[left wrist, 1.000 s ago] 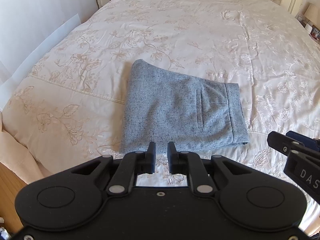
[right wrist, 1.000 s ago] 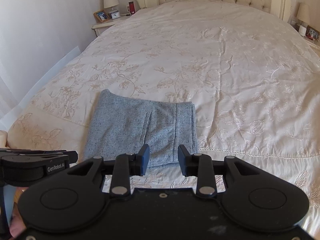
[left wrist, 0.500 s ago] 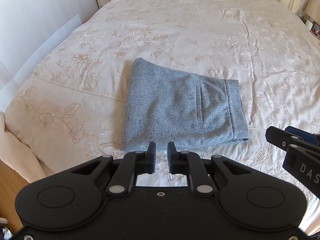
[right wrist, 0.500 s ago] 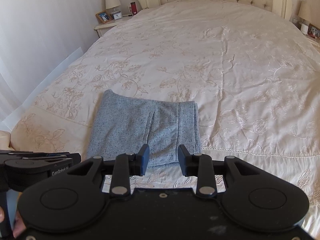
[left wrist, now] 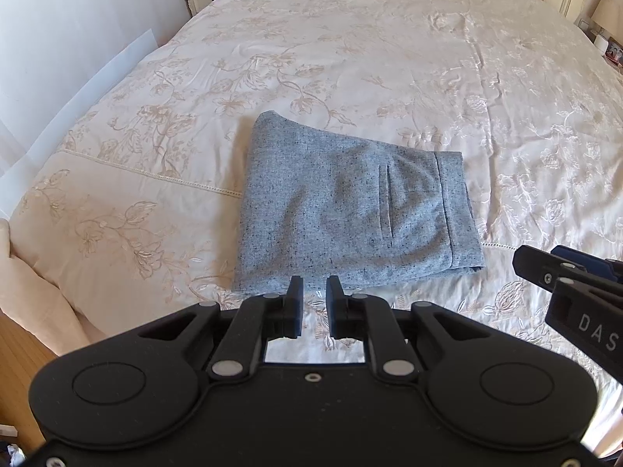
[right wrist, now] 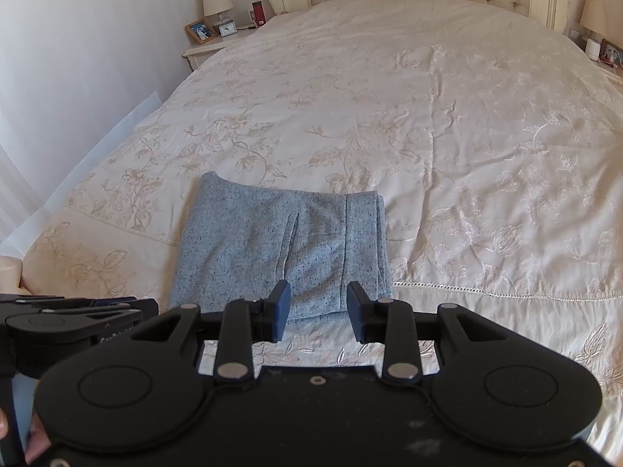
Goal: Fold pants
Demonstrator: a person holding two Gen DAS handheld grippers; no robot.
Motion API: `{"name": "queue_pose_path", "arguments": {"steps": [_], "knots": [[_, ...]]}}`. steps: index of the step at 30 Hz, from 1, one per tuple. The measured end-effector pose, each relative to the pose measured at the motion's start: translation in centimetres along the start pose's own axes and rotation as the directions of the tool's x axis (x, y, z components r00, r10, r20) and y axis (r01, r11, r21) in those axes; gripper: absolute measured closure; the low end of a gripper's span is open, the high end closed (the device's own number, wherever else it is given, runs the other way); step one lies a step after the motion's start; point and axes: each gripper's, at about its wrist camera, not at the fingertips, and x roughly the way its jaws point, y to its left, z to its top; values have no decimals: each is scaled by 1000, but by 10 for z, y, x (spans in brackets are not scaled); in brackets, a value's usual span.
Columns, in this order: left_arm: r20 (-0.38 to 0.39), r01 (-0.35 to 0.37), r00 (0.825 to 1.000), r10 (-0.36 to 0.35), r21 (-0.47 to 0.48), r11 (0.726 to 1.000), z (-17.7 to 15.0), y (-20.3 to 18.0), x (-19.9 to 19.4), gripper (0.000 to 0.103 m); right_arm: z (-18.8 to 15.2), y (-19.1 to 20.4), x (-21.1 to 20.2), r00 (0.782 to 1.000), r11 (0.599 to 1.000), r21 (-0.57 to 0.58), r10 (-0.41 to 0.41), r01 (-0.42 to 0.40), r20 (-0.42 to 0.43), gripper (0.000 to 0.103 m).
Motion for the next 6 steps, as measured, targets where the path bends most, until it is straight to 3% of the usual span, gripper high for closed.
{"name": "queue_pose_path", "arguments": {"steps": [6], "knots": [[5,-3,1000,2,8,1000,0,-2,1,82,1,1,3,1000,1000,3,1,-1,-6,68]]}}
